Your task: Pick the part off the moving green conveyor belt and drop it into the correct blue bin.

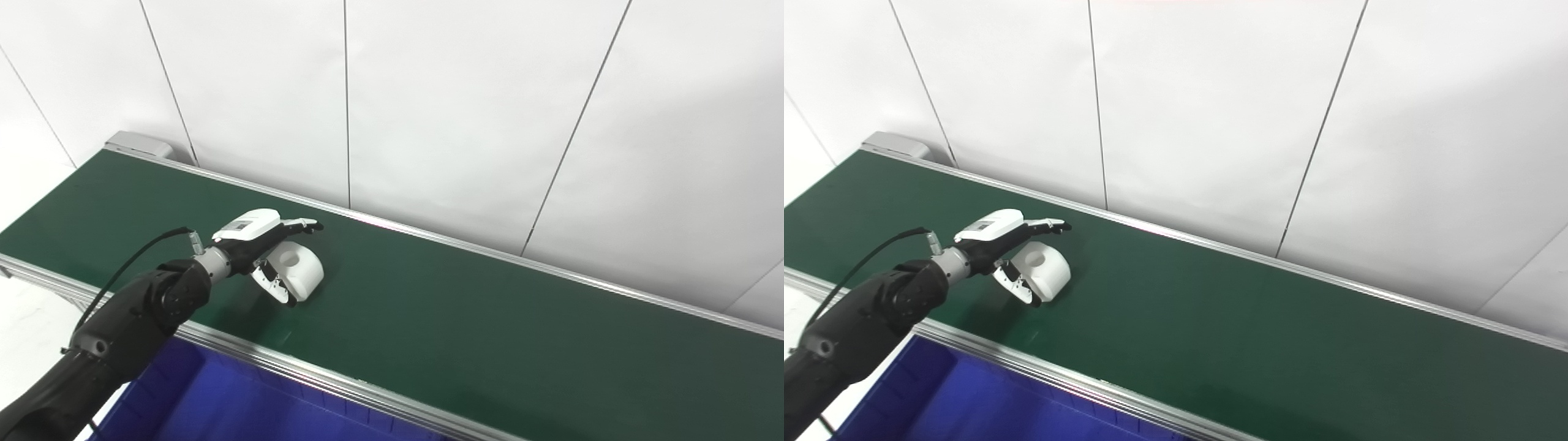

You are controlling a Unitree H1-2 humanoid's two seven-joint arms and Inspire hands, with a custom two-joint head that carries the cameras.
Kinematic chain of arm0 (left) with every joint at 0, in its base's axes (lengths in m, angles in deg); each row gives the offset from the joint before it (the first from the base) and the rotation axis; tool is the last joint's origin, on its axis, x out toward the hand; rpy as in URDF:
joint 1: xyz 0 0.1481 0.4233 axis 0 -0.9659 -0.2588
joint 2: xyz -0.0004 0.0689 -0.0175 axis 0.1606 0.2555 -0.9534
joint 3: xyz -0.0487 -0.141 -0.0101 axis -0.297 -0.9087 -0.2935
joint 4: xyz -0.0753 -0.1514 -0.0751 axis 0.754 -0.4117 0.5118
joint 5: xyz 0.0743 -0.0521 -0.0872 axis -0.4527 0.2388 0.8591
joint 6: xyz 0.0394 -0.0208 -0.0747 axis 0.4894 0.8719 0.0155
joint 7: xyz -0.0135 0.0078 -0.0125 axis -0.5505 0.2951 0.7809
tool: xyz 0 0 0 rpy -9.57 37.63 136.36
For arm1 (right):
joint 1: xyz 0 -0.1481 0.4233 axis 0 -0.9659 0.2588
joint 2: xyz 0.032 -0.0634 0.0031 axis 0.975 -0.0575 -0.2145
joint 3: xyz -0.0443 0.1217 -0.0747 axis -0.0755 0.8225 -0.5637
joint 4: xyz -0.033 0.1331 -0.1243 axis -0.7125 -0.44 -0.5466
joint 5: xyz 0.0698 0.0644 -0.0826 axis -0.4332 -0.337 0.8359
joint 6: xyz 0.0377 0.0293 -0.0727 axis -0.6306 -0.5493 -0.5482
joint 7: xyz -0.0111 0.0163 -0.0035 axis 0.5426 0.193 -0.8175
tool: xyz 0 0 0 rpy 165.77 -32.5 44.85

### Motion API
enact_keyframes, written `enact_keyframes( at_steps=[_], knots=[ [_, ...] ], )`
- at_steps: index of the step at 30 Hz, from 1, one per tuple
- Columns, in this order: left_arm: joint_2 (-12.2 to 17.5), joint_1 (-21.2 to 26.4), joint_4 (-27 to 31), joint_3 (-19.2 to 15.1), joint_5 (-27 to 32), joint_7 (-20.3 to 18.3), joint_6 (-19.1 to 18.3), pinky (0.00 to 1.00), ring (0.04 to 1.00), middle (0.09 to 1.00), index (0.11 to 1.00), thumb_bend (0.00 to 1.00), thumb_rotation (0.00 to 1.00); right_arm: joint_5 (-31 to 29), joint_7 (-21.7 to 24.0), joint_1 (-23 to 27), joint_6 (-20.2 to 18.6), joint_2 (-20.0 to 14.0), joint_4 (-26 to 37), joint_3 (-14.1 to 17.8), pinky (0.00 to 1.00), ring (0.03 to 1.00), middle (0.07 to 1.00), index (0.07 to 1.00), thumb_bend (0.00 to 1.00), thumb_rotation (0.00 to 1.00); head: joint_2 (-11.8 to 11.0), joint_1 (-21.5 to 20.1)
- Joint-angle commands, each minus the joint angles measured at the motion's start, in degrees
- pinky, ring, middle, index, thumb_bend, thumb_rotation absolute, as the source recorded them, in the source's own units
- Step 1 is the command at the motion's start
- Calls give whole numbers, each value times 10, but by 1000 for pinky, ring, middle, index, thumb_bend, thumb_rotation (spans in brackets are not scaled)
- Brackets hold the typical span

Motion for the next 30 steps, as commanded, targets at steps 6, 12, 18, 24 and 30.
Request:
enact_keyframes(
  at_steps=[6, 12, 18, 24, 30],
  knots=[
    [0, 22, -29, 16, -11, 30, 22, 748, 810, 825, 828, 843, 1, -3, 2, -9, 35, 8, 26, 6, 737, 871, 897, 941, 786, 646, 5, -2],
    [-30, 25, -104, 12, -3, 149, 160, 422, 434, 504, 561, 524, 0, -2, 1, -12, 35, 9, 28, 8, 744, 863, 892, 936, 786, 648, 10, -2],
    [-54, 15, -84, -9, 41, 166, 178, 391, 393, 489, 545, 495, 0, -5, 9, -17, 35, 13, 32, 11, 781, 884, 906, 945, 784, 663, 15, -2],
    [-53, 2, -61, -4, 99, 177, 186, 417, 406, 499, 535, 497, 0, -3, 10, -20, 35, 16, 34, 13, 795, 884, 909, 946, 784, 667, 23, -3],
    [-46, -44, 7, -11, 116, 197, 186, 413, 414, 496, 534, 498, 0, 10, 10, -31, 34, 22, 52, 15, 780, 878, 906, 943, 794, 689, 66, -40]
  ],
)
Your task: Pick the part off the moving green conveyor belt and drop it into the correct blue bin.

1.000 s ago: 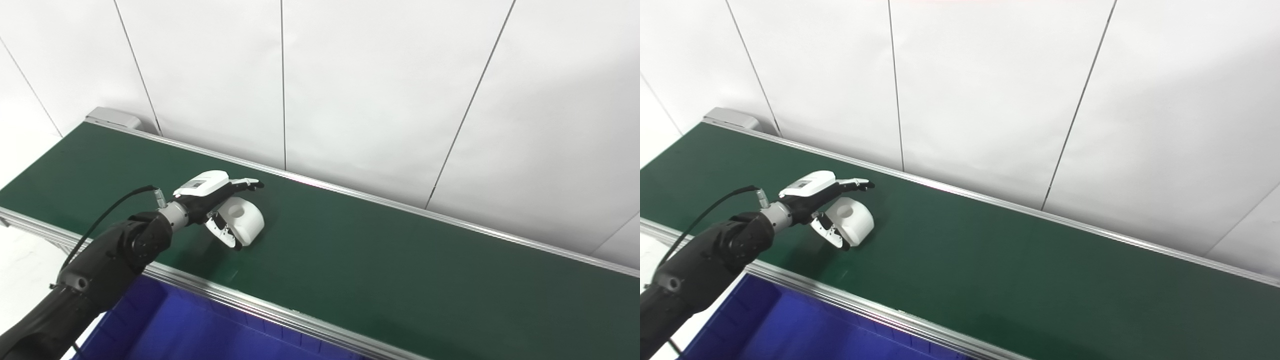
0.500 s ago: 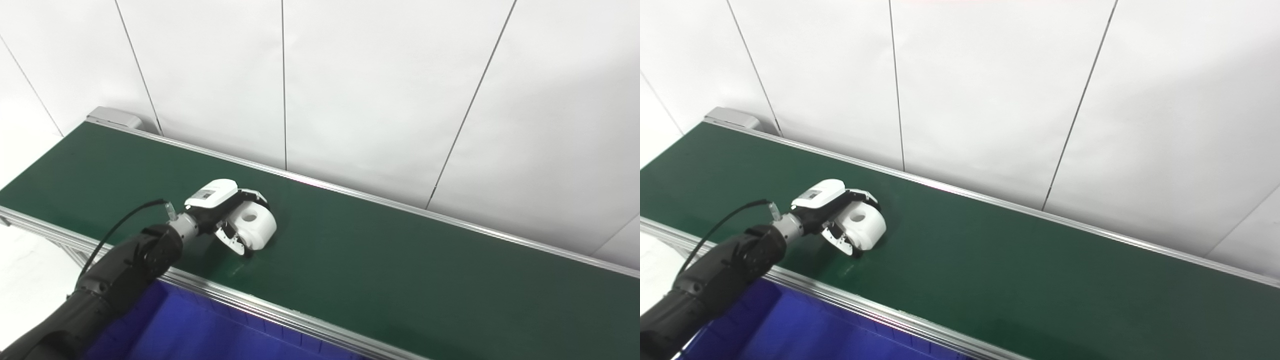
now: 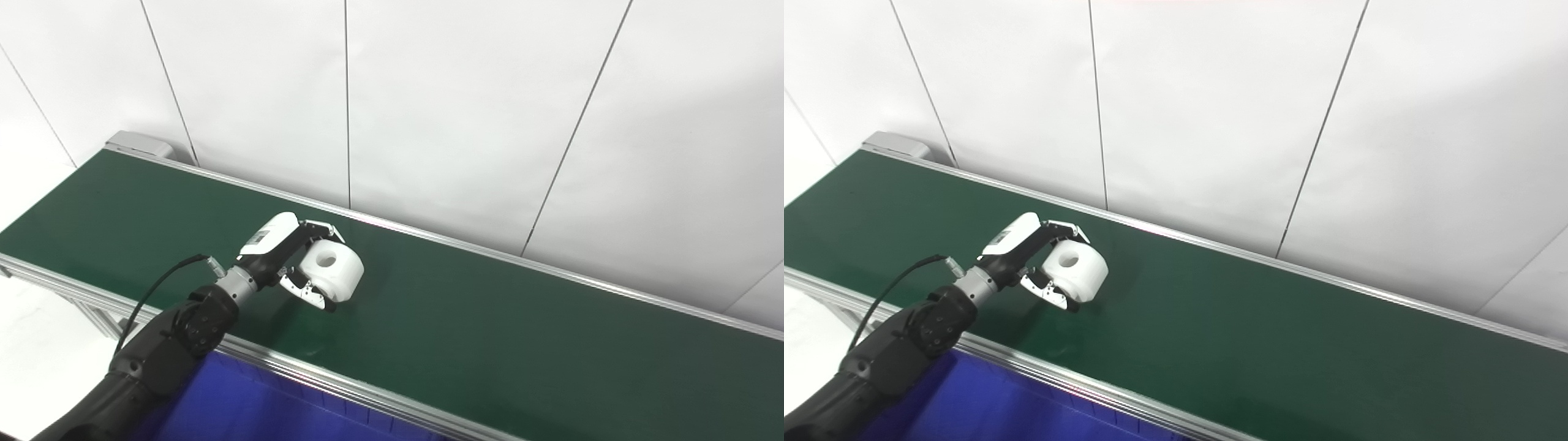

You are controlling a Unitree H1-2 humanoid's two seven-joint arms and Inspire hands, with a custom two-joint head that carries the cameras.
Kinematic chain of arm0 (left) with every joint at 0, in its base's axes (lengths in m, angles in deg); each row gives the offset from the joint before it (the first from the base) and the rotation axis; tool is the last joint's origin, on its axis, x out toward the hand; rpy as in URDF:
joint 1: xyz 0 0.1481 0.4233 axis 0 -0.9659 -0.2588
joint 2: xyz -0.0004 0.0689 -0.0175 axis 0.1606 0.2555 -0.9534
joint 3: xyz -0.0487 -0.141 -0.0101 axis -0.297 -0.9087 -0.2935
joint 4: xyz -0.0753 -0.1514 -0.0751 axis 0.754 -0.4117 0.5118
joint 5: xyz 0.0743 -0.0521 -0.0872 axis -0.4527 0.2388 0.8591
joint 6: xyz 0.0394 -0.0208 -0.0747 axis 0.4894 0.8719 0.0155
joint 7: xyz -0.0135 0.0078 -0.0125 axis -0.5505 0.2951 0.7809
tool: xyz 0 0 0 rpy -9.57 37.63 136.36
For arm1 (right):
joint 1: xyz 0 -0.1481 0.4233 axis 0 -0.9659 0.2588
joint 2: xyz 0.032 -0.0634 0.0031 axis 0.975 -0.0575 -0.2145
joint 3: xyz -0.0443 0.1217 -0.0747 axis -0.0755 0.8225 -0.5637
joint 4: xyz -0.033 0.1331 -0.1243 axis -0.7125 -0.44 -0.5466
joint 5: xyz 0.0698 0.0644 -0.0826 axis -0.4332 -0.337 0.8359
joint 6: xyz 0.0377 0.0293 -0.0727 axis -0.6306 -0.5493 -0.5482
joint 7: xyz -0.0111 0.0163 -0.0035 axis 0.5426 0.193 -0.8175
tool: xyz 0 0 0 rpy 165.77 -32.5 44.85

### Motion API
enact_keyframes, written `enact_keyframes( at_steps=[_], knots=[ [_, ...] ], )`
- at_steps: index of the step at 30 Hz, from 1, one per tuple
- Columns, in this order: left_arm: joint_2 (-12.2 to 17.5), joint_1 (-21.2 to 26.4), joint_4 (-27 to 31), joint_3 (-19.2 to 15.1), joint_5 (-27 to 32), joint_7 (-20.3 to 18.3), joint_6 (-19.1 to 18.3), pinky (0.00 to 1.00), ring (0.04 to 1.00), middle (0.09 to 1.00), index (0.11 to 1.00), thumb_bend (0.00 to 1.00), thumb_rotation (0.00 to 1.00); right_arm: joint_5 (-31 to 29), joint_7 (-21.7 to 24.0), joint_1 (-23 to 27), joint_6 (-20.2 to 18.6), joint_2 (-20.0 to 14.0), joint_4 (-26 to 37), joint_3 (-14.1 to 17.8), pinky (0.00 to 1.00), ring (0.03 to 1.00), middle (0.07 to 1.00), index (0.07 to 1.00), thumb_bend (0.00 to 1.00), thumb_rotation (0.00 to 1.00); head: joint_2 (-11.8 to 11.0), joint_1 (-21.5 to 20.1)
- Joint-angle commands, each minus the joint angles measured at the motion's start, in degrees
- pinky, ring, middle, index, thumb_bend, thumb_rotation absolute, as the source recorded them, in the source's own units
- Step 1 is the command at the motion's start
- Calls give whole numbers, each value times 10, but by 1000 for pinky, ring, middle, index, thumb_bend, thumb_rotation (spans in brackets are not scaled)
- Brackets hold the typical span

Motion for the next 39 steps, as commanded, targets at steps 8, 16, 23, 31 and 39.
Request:
enact_keyframes(
  at_steps=[8, 16, 23, 31, 39],
  knots=[
    [38, -99, 191, -29, 92, 8, 17, 438, 431, 502, 518, 500, 0, 20, 13, -33, 20, 17, 75, 1, 789, 862, 893, 928, 753, 642, 102, -119],
    [28, -172, 279, -24, 134, -15, 17, 387, 409, 510, 521, 499, 0, 30, 50, -61, -29, 31, 147, 15, 806, 858, 889, 924, 768, 633, 182, -173],
    [-16, -232, 305, -13, 134, -7, 17, 376, 406, 495, 535, 499, 0, 39, 69, -65, -52, 49, 171, 25, 788, 844, 874, 907, 765, 615, 203, -186],
    [-58, -299, 295, 20, 100, -2, 17, 379, 448, 483, 500, 519, 0, 30, 80, -67, -53, 56, 172, 36, 786, 838, 868, 897, 783, 612, 201, -179],
    [-62, -329, 233, 48, 30, 53, 17, 445, 515, 501, 484, 519, 0, 21, 88, -64, -42, 55, 164, 43, 786, 841, 870, 899, 784, 621, 198, -176]
  ],
)
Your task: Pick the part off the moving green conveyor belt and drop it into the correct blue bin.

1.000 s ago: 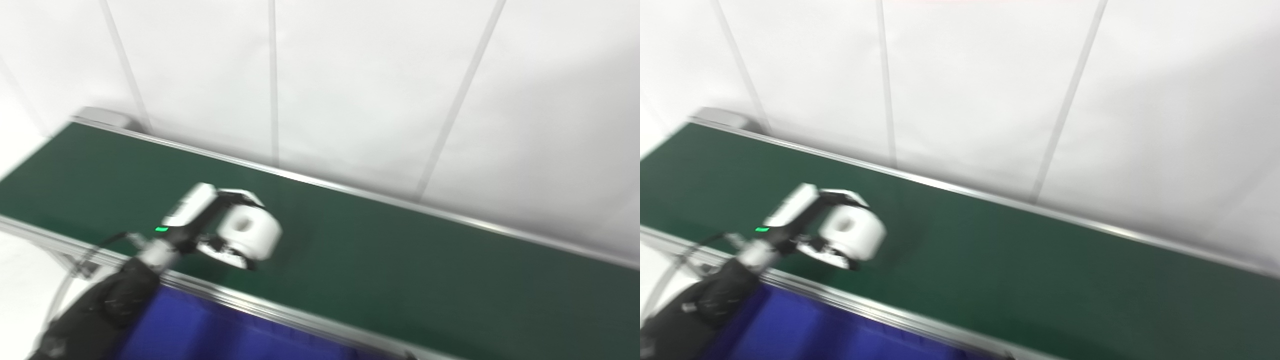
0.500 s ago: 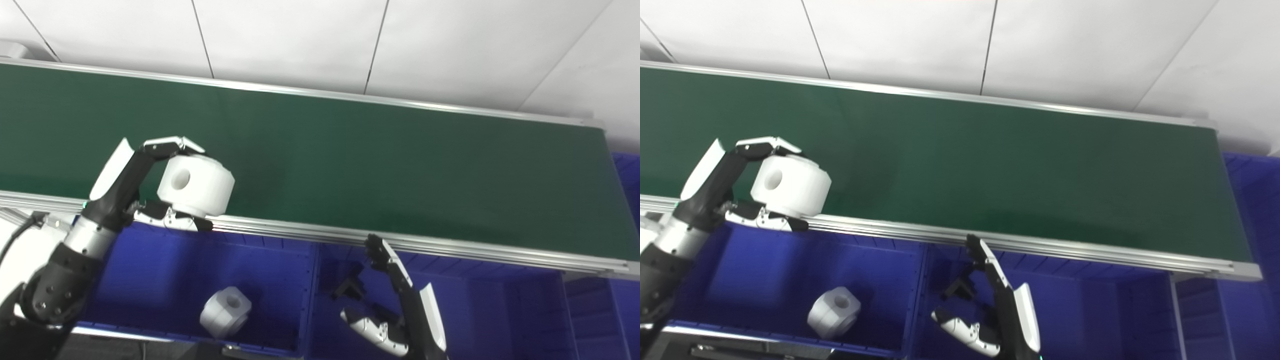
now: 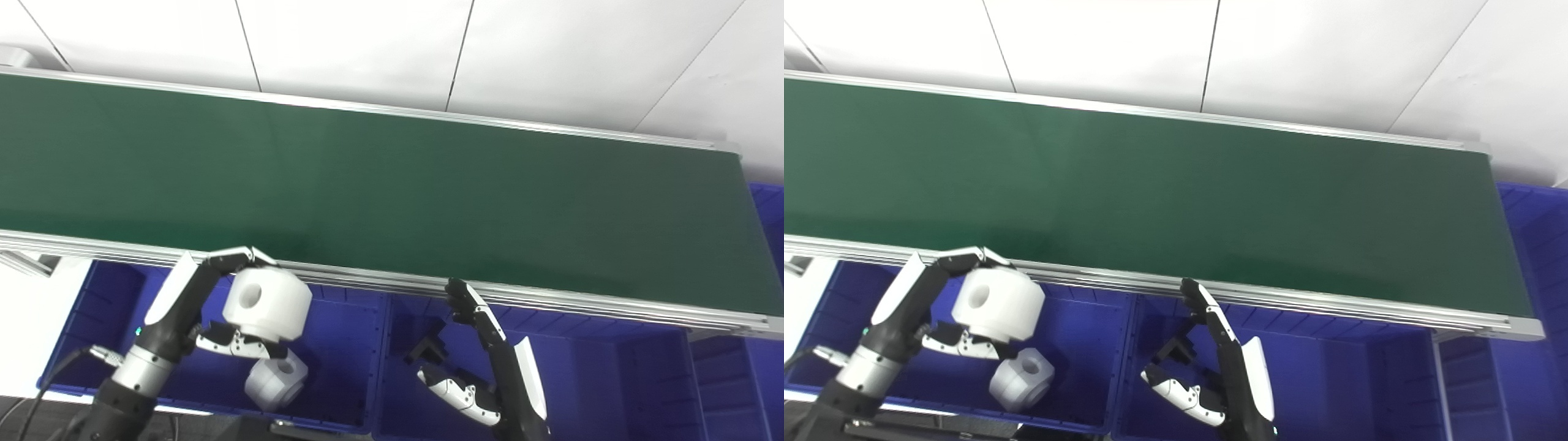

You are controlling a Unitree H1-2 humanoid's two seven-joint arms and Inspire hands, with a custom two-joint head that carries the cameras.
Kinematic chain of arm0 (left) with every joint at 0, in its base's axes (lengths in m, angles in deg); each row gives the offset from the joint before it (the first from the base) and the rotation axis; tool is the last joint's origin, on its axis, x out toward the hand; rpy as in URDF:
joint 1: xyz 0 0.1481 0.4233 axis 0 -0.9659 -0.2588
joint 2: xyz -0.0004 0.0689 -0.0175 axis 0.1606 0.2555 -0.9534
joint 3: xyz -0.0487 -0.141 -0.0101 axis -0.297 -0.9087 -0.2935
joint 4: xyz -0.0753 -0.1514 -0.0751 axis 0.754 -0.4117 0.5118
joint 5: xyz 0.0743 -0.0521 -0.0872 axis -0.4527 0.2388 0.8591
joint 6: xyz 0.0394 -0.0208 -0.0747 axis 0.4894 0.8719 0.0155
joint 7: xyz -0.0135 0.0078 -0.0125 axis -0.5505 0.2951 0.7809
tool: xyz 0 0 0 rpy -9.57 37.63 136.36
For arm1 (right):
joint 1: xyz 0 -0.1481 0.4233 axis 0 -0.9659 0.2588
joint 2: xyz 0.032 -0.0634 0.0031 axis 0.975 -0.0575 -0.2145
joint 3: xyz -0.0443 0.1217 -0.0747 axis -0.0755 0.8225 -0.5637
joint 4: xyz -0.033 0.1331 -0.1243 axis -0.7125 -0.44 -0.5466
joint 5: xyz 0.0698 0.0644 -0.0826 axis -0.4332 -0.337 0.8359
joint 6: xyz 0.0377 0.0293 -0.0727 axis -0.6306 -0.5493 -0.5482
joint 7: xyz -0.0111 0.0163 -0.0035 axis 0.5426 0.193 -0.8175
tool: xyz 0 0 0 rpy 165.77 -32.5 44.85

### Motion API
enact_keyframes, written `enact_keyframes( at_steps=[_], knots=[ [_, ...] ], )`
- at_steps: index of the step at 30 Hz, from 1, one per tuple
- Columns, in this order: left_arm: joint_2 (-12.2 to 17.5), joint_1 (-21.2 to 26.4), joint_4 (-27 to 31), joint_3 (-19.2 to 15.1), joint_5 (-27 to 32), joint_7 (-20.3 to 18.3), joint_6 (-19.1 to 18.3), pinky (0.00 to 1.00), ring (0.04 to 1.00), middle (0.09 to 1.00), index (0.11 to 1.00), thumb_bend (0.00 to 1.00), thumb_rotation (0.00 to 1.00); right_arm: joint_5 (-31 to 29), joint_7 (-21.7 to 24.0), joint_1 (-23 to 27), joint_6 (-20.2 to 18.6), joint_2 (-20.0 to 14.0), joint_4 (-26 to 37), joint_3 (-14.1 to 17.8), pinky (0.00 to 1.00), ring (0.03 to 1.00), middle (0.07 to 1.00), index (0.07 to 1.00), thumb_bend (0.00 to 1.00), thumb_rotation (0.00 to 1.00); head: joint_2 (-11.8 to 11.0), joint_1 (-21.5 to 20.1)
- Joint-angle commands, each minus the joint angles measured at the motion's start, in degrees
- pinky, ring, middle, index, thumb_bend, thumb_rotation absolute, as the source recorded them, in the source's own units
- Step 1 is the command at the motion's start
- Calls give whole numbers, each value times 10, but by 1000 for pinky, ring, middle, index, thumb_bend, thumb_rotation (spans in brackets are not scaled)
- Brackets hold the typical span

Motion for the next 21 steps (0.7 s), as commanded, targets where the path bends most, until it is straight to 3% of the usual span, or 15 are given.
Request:
enact_keyframes(
  at_steps=[1, 3, 10, 11, 12, 14, 16, 18, 19, 20, 21],
  knots=[
    [7, -9, -8, 3, -23, 41, 15, 400, 479, 487, 495, 519, 0, -7, 1, -1, 14, 5, 9, 2, 787, 841, 869, 899, 781, 617, 0, 1],
    [9, -7, -28, 15, -44, 63, 15, 349, 440, 464, 511, 519, 0, -4, 0, 1, 19, 4, 5, 3, 780, 836, 864, 897, 779, 622, -1, 0],
    [30, 8, -79, 62, -104, 138, 15, 502, 463, 528, 467, 499, 0, -5, 4, -2, 11, 5, 9, 5, 781, 840, 870, 902, 787, 638, -1, 1],
    [36, 11, -81, 69, -109, 137, 15, 530, 469, 526, 468, 499, 0, -6, 5, -3, 10, 5, 9, 5, 788, 845, 873, 904, 787, 640, 0, 3],
    [42, 14, -83, 76, -110, 129, 15, 585, 602, 587, 482, 503, 26, -6, 6, -3, 9, 6, 10, 5, 791, 845, 875, 904, 787, 641, 0, 3],
    [53, 19, -83, 88, -110, 102, 15, 659, 699, 698, 496, 497, 74, -3, 6, -4, 8, 7, 12, 4, 790, 846, 877, 906, 783, 649, 0, 3],
    [66, 27, -78, 97, -127, 68, 15, 722, 755, 745, 499, 494, 89, -2, 5, -4, 8, 7, 13, 4, 788, 846, 877, 907, 781, 651, 0, 3],
    [71, 38, -75, 103, -144, 41, 14, 797, 812, 796, 706, 541, 482, -4, 5, -4, 10, 7, 13, 4, 788, 847, 878, 908, 783, 651, 1, 1],
    [72, 43, -69, 105, -153, 19, 3, 810, 822, 804, 735, 552, 545, -4, 5, -3, 13, 7, 11, 4, 789, 847, 878, 908, 783, 651, 1, 0],
    [73, 47, -59, 106, -161, -3, -13, 871, 858, 842, 793, 608, 688, -2, 3, -2, 16, 7, 9, 4, 787, 844, 876, 907, 784, 654, 1, 1],
    [73, 50, -48, 105, -166, -25, -28, 894, 873, 856, 816, 636, 743, -1, 2, -1, 17, 8, 8, 5, 785, 843, 875, 906, 786, 657, 0, 2]
  ],
)
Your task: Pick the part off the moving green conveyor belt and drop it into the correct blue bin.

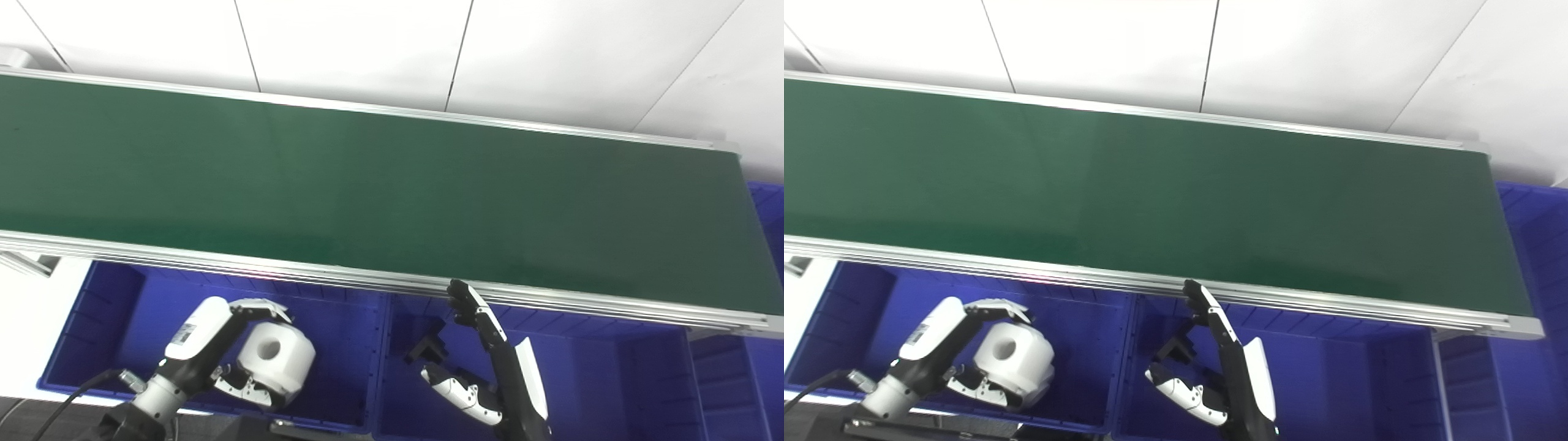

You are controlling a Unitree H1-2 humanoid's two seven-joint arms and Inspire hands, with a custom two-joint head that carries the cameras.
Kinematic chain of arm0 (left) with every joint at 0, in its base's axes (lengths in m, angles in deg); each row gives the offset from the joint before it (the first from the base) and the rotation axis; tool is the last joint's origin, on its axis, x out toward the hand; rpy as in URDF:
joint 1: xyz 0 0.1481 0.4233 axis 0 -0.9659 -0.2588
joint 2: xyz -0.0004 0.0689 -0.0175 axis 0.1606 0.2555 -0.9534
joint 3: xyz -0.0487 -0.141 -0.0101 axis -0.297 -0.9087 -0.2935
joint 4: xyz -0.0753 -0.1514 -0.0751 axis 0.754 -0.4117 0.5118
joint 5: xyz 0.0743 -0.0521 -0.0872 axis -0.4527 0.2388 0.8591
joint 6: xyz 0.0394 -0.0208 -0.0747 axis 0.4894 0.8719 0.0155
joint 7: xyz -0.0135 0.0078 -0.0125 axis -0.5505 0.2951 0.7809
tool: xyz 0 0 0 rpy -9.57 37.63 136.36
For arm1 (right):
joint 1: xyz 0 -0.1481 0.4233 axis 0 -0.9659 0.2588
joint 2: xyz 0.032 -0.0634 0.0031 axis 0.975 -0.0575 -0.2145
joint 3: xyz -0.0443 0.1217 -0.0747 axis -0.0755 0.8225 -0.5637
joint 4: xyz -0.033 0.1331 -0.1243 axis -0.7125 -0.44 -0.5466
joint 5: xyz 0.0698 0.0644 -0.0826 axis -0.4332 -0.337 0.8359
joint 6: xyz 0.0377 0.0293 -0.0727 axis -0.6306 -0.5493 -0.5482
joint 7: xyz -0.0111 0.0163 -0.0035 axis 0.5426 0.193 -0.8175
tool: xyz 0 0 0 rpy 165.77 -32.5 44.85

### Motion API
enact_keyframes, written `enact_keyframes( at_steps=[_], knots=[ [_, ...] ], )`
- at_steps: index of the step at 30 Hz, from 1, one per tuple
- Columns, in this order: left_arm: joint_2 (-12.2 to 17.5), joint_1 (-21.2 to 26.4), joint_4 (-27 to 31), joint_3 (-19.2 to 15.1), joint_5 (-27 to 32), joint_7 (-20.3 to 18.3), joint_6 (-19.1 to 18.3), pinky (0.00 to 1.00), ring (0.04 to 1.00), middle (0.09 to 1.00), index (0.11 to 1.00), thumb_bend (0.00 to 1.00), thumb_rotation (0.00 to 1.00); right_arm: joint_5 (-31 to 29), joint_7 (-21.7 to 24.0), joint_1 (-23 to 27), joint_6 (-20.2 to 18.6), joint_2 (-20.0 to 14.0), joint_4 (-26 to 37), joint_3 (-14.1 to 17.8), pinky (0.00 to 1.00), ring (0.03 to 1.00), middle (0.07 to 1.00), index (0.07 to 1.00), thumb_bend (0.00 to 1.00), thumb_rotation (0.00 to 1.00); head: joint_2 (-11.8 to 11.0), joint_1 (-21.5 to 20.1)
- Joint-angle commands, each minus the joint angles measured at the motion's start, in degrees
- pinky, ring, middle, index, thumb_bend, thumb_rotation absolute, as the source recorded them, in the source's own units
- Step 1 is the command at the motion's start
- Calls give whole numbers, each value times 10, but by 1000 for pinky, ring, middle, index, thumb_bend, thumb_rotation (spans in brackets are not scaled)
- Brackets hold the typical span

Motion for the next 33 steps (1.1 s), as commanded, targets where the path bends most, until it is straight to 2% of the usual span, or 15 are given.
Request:
enact_keyframes(
  at_steps=[1, 4, 6, 10, 14, 19, 24, 26, 30, 33],
  knots=[
    [8, 7, 40, -1, -9, -43, -23, 912, 885, 868, 834, 663, 787, 1, -3, -2, 17, 9, 15, 0, 784, 842, 873, 905, 789, 660, -1, 0],
    [4, 9, 65, -7, -14, -83, -50, 934, 902, 886, 860, 703, 842, 1, -6, -6, 14, 14, 16, 0, 784, 842, 870, 900, 792, 656, 0, -1],
    [0, 6, 78, -11, -15, -96, -59, 943, 907, 895, 876, 730, 877, 3, -6, -7, 15, 14, 17, 0, 784, 843, 871, 902, 787, 657, 0, -4],
    [-17, -8, 108, -19, 22, -111, -60, 942, 914, 915, 906, 751, 869, 3, -5, -8, 14, 17, 19, 0, 792, 845, 869, 901, 782, 644, 0, -4],
    [-37, -30, 150, -29, 83, -130, -69, 925, 928, 931, 918, 766, 854, 8, -5, -8, 16, 15, 18, 0, 787, 843, 872, 904, 774, 646, -1, -6],
    [-66, -47, 173, -36, 136, -132, -52, 883, 900, 914, 906, 805, 869, 7, -4, -9, 13, 17, 19, -1, 785, 841, 873, 904, 782, 651, -3, -10],
    [-96, -55, 167, -29, 205, -132, 9, 838, 867, 888, 888, 797, 831, 8, -7, -11, 16, 19, 16, -1, 783, 840, 868, 899, 784, 641, -10, -15],
    [-105, -57, 162, -31, 214, -129, 25, 830, 868, 887, 891, 783, 857, 8, -6, -12, 13, 19, 17, -1, 786, 843, 869, 901, 784, 634, -10, -15],
    [-132, -66, 160, -29, 244, -114, 33, 795, 840, 856, 858, 748, 802, 12, -4, -12, 15, 17, 15, -1, 785, 841, 871, 905, 787, 640, -20, -27],
    [-140, -68, 157, -22, 234, -98, 33, 769, 824, 850, 855, 709, 796, 12, -3, -11, 21, 13, 7, -1, 787, 846, 882, 916, 784, 636, -30, -41]
  ],
)
